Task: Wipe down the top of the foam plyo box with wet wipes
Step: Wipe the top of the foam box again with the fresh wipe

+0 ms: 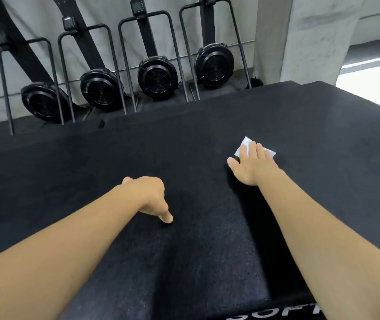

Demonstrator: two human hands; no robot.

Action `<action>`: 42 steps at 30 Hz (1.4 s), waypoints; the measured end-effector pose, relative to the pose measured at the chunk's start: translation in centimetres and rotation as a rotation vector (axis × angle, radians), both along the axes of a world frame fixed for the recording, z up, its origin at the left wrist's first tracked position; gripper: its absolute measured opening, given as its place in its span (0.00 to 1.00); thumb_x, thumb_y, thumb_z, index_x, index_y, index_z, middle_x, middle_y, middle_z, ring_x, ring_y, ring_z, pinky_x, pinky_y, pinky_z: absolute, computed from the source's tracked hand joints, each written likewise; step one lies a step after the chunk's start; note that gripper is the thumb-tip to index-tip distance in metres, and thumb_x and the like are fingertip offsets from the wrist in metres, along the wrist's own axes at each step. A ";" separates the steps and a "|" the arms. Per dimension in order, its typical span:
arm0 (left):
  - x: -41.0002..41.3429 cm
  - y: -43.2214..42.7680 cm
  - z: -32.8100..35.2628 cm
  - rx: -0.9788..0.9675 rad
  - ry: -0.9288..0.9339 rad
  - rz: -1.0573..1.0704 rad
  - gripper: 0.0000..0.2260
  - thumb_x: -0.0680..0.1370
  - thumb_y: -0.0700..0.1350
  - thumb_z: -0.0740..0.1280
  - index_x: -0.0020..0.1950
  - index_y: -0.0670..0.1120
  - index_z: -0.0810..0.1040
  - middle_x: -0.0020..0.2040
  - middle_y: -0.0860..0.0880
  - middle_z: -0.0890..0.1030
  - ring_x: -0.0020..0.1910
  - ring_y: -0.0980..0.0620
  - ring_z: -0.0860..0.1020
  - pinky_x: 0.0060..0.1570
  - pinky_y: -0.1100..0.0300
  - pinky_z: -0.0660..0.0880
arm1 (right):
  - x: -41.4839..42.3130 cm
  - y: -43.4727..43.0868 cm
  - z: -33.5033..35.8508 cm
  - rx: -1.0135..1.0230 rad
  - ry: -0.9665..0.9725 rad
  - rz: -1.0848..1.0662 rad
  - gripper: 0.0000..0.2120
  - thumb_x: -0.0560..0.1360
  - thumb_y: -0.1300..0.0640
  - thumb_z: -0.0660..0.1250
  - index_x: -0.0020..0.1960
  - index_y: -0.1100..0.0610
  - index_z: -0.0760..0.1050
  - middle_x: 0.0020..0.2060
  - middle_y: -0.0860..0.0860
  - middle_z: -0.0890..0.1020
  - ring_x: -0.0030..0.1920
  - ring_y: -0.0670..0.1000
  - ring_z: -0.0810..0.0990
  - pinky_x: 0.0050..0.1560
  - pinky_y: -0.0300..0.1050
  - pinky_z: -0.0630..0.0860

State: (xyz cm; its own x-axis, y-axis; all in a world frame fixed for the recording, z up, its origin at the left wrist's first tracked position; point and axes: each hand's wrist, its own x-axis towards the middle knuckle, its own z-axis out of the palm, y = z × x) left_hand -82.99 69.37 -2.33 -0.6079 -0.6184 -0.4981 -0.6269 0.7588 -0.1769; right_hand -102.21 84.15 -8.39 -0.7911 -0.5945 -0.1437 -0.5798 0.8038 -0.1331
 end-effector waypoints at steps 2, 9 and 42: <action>-0.5 0.0 0.2 0.011 -0.030 0.015 0.27 0.70 0.64 0.71 0.64 0.51 0.76 0.59 0.55 0.78 0.60 0.48 0.73 0.62 0.57 0.64 | 1.3 -1.4 -0.1 -0.003 -0.039 0.075 0.33 0.82 0.40 0.43 0.78 0.60 0.51 0.75 0.56 0.56 0.74 0.56 0.54 0.75 0.52 0.52; -0.8 0.2 0.1 0.046 -0.075 0.054 0.26 0.71 0.67 0.68 0.59 0.49 0.79 0.55 0.55 0.80 0.55 0.52 0.75 0.54 0.56 0.62 | 7.5 -5.6 0.2 0.048 -0.217 0.404 0.34 0.83 0.39 0.40 0.80 0.57 0.34 0.79 0.55 0.33 0.78 0.54 0.31 0.77 0.52 0.34; 0.6 3.8 -2.3 -0.032 0.237 0.303 0.31 0.63 0.75 0.67 0.47 0.49 0.76 0.46 0.54 0.80 0.54 0.52 0.76 0.72 0.44 0.53 | 6.7 -0.8 0.6 -0.083 -0.136 0.357 0.31 0.82 0.40 0.46 0.79 0.57 0.53 0.75 0.55 0.56 0.73 0.55 0.55 0.75 0.50 0.53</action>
